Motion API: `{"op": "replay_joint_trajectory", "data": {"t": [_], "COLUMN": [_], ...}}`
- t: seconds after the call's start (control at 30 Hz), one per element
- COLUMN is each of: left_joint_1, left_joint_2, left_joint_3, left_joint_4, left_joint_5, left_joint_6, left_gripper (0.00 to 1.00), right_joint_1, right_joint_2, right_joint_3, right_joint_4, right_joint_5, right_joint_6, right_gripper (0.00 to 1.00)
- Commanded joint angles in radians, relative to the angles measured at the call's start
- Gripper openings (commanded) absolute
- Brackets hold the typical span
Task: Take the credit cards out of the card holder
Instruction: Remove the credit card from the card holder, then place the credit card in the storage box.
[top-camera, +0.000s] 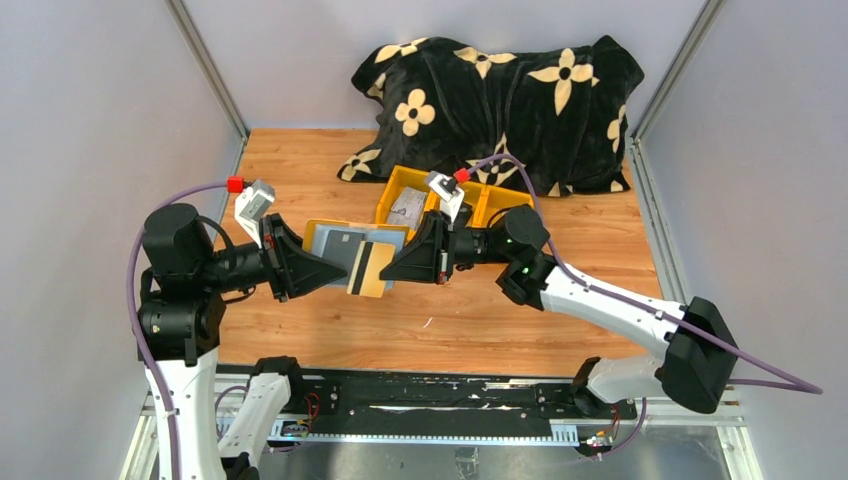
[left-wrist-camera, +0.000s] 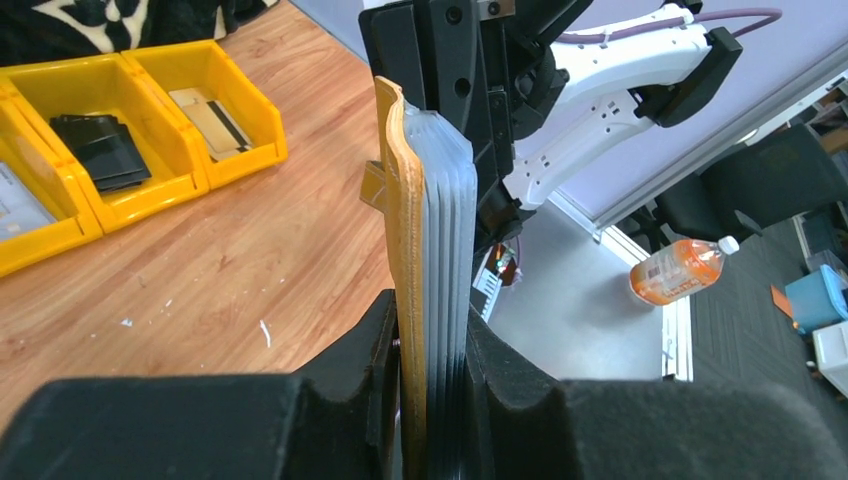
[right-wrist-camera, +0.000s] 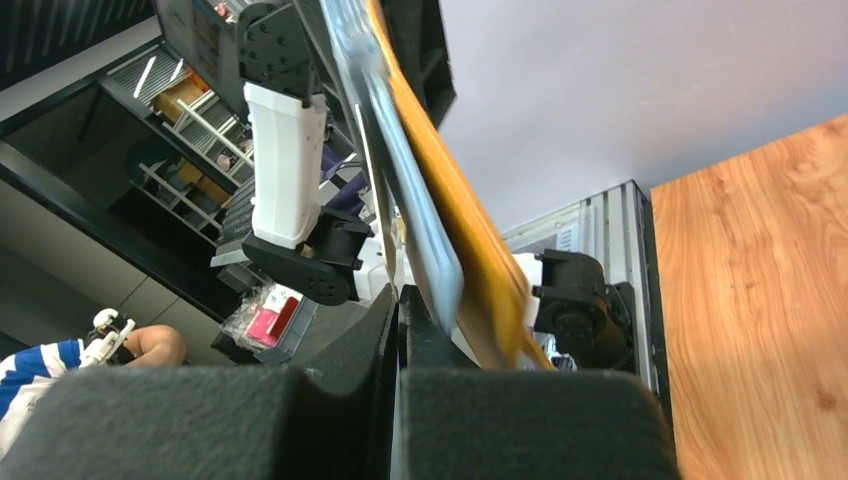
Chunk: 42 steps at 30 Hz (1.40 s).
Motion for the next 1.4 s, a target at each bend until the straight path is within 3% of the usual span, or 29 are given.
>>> {"op": "replay_joint_trajectory", "data": {"t": [0.0,0.23,0.3,0.43,0.53,0.67,1.0,1.37], "left_joint_1": [-0.004,-0.005,-0.004,-0.004,-0.004,-0.004,-0.004,-0.005], "left_joint_2": [0.000,-0.005,-0.011,-0.048,-0.090,-0.132,-0.082,-0.075], "left_joint_3": [0.034,0.021,0.017,-0.015,-0.054,-0.104,-0.073,-0.069], "left_joint_4": [0.007,0.009,0.016,0.069,0.143,0.245,0.115,0.110], "left_joint_5": [0.014,-0.063,-0.107,-0.190,-0.201,-0.198,-0.188,-0.158], "left_joint_6": [-0.014,0.020,0.029,0.027,0.000,-0.060,0.027,0.035], "left_gripper": [0.09,0.03,0.02,0.00,0.00,0.00,0.00,0.01], "right_joint_1": [-0.072,-0.318,-0.400,-0.553,-0.636,-0.704,-0.716,-0.710], "right_joint_2": [-0.070,-0.258,-0.313,-0.342,-0.282,-0.176,0.120,0.403], "right_joint_3": [-0.072,-0.179,-0.176,-0.090,-0.045,-0.013,0.161,0.328], "right_joint_4": [-0.040,-0.183,-0.335,-0.853,-1.050,-1.125,-1.207,-1.231], "right_joint_5": [-0.028,-0.081,-0.082,0.046,0.155,0.288,0.617,0.590], "right_joint_6": [-0.010,-0.013,-0.087,-0.348,-0.461,-0.511,-0.632,-0.625], "right_gripper": [0.00,0.00,0.00,0.00,0.00,0.00,0.00,0.00]}}
